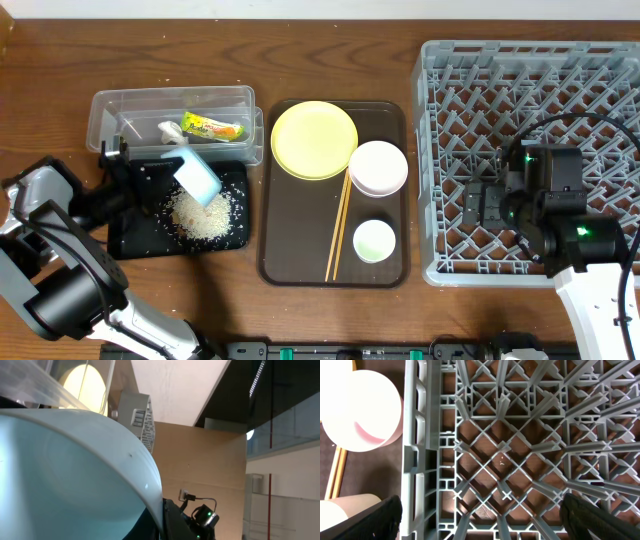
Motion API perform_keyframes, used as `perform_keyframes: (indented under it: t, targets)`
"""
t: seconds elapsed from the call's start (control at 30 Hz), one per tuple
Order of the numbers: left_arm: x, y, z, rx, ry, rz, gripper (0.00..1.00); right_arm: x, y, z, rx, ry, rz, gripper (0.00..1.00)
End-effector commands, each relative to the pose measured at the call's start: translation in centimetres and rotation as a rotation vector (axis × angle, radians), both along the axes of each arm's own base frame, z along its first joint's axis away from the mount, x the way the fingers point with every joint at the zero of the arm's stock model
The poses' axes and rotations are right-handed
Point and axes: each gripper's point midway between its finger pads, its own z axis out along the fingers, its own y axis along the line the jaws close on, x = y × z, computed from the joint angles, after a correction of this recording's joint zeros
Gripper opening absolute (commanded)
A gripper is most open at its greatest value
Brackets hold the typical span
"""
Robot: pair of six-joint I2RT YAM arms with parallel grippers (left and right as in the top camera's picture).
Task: Sort waste into correct bins and load items into the dishwasher rack
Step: 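Tip the blue bowl over the black tray to dump the rice, then return the empty blue bowl to the brown tray with the left gripper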
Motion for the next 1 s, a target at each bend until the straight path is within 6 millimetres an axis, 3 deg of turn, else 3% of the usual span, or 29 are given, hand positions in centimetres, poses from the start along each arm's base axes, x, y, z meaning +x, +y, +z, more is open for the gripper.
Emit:
perform_keyframes:
  t: [0.0, 0.23, 0.4, 0.57, 0.73, 0.97]
  targets:
    - [-0.5, -0.8, 1.1, 0.054, -0.082, -0.025, 0.06, 0.2, 0.5, 0.7, 0.005, -0.016, 0.016, 0.99]
    - [-2.1, -5.2, 4.3, 0.165, -0.227, -0.165, 0.06, 0.2, 0.5, 0.7, 0.005, -0.016, 0.016, 0.99]
    - [-3.3, -9.2, 5.1, 0.228, -0.322, -0.312, 0.06, 0.2, 0.5, 0.7, 0.005, -0.016, 0.016, 0.99]
    - [-4.7, -12.9, 4.0, 0.29, -0.364, -0.504, 0.06, 0.2, 0.5, 0.7, 0.005, -0.016, 0.016, 0.99]
    - [-4.6, -14.8, 2.0, 0.371, -0.318, -0.625, 0.06, 0.2, 0.5, 0.7, 0.005, -0.016, 0.016, 0.99]
    - [-3.5, -15.8, -3.5, 0.65, -0.1, -0.722, 0.06, 0.2, 0.5, 0.7, 0.005, -0.016, 0.016, 0.99]
